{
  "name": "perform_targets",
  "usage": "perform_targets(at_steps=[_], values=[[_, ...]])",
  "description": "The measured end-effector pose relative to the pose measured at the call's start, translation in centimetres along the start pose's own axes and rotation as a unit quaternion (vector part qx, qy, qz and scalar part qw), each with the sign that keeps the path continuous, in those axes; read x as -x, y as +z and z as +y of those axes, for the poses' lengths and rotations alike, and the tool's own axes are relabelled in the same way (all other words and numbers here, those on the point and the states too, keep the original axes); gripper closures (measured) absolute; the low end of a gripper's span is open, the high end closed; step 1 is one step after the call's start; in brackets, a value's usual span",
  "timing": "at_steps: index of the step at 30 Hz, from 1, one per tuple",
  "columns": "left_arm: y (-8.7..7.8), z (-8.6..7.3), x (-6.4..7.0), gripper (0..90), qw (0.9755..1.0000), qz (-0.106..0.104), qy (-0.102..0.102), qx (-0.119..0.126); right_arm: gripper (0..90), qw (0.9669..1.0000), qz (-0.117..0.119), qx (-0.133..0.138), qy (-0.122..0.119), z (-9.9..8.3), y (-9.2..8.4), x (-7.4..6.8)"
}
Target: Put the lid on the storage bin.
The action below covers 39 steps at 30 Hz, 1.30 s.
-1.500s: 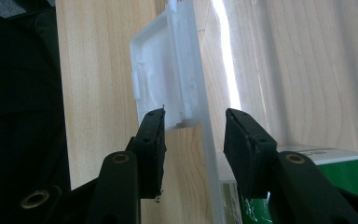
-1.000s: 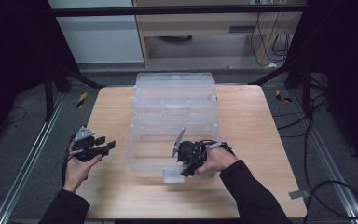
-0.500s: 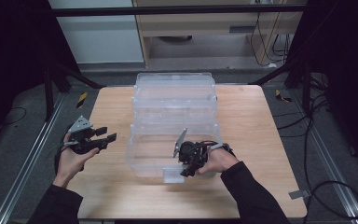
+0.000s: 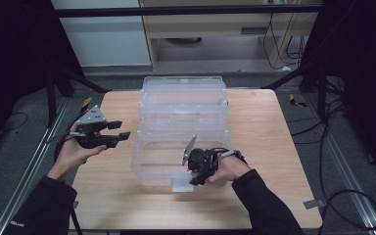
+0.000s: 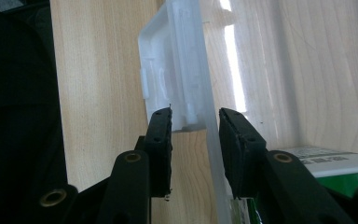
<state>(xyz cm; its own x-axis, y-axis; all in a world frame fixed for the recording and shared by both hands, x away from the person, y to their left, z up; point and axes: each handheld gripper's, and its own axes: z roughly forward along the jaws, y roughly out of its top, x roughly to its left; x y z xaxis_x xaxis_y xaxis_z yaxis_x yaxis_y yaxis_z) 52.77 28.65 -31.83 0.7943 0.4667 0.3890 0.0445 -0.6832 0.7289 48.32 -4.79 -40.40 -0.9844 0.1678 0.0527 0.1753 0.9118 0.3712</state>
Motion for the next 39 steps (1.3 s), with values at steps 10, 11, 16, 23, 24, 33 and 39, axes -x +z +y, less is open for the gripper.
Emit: perform_targets(at_steps=[10,11,16,23,24,33,39], values=[[1.3,3.7,-0.1,43.6,0.9965,-0.048,0.068,-0.004,65.5,1.0000,0.000,0.000,-0.004,0.0,0.0,0.0],[1.4,3.9,-0.1,43.7,0.9962,-0.051,0.071,-0.003,65.5,1.0000,0.001,0.000,-0.004,0.0,0.0,0.0],[2.2,5.2,-0.3,43.2,0.9934,-0.062,0.096,-0.010,65.6,1.0000,0.001,0.000,-0.004,0.0,0.0,0.0],[3.0,7.0,-1.4,42.9,0.9903,-0.067,0.121,-0.017,65.6,1.0000,0.001,0.000,-0.003,0.0,0.0,0.0],[3.1,7.3,-1.6,42.9,0.9902,-0.068,0.121,-0.016,65.6,1.0000,0.001,0.000,-0.004,0.0,0.0,0.0],[4.6,9.6,-2.3,43.0,0.9853,-0.071,0.151,-0.036,65.7,1.0000,0.003,0.002,-0.004,0.0,0.0,0.0],[5.6,10.9,-2.4,44.0,0.9826,-0.072,0.166,-0.041,65.7,1.0000,0.000,0.000,-0.005,0.0,0.0,0.0]])
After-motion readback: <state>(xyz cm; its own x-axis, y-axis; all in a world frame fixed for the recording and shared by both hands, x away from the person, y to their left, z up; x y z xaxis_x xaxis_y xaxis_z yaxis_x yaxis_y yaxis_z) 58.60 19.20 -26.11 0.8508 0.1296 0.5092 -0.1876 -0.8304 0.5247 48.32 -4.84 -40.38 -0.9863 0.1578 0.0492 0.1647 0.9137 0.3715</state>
